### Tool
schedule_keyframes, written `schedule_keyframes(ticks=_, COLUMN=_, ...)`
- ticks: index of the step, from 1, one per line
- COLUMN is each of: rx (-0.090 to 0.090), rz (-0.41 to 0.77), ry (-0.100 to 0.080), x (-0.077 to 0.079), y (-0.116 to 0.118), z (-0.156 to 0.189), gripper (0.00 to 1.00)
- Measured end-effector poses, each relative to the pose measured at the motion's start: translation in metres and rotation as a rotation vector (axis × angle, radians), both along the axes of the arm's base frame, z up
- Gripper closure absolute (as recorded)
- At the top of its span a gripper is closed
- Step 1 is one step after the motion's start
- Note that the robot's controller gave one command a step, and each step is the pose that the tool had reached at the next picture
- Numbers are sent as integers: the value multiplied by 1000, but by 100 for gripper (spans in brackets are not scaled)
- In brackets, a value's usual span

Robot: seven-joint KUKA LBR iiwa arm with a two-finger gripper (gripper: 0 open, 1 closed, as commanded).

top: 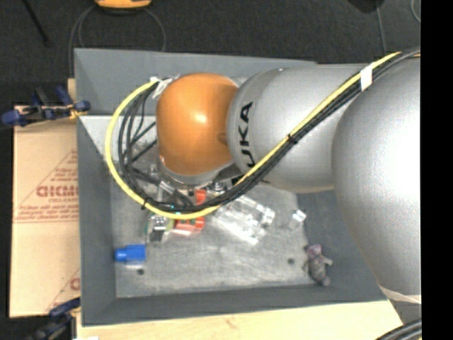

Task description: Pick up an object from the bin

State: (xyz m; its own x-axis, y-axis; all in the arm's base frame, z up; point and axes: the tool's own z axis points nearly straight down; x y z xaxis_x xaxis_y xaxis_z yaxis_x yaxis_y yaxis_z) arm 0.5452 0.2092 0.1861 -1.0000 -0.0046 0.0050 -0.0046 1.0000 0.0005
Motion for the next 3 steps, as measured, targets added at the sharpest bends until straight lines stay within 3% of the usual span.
schedule_keyframes(ticks=1, rx=3, rz=-88, ry=-11, x=-9, y=6, z=-102, gripper=0)
schedule_keyframes(ticks=2, rx=8, rz=-395, ry=-21, x=-35, y=19, z=-110, gripper=0)
schedule_keyframes(ticks=3, rx=11, rz=-387, ry=-18, x=-22, y=-13, z=-110, gripper=0)
